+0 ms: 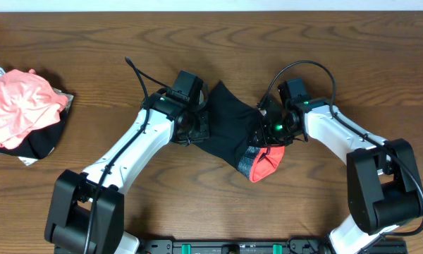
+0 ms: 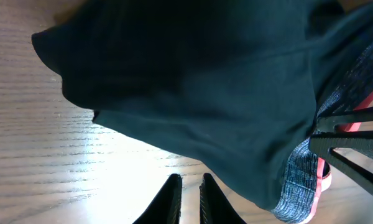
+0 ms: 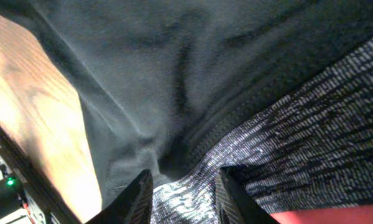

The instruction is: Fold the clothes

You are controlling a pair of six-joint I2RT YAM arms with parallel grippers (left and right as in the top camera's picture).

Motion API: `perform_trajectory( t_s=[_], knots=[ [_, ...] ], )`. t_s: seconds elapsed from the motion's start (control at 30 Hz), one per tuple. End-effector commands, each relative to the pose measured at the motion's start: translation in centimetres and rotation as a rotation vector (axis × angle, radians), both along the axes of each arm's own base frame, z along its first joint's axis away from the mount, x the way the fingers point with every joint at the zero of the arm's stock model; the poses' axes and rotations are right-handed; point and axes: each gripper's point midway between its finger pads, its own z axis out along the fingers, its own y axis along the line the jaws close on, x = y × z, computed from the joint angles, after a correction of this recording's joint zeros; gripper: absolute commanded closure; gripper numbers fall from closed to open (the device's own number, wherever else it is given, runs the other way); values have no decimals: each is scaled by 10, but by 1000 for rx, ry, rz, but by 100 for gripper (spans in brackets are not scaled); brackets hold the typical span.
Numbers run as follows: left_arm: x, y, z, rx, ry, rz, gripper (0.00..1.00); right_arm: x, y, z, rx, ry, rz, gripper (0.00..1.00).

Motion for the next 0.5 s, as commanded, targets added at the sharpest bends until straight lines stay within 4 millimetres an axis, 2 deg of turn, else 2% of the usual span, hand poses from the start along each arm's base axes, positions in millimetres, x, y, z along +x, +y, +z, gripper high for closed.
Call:
perform_trajectory(
  t_s=[0.0,0.07,0.13,0.23,0.33,0.43,0.47],
  knots=[
    [4,0,6,2,-24,-9,87,23,9,40,58,-129,25,66],
    [4,0,6,2,-24,-9,87,38,9,66,69,-229,40,64],
    [4,0,6,2,-24,-9,87,57,1,91,32,-330,13,59],
    [4,0,6,2,-24,-9,87,81,-18,114,-70,-448,-46,55],
    [4,0,6,2,-24,-9,87,89,-31,110,-150,-469,-74,53],
    [4,0,6,2,-24,-9,87,80,-40,84,-216,-390,-69,42],
    [4,0,6,2,-24,-9,87,72,-42,74,-230,-340,-61,41]
  ],
)
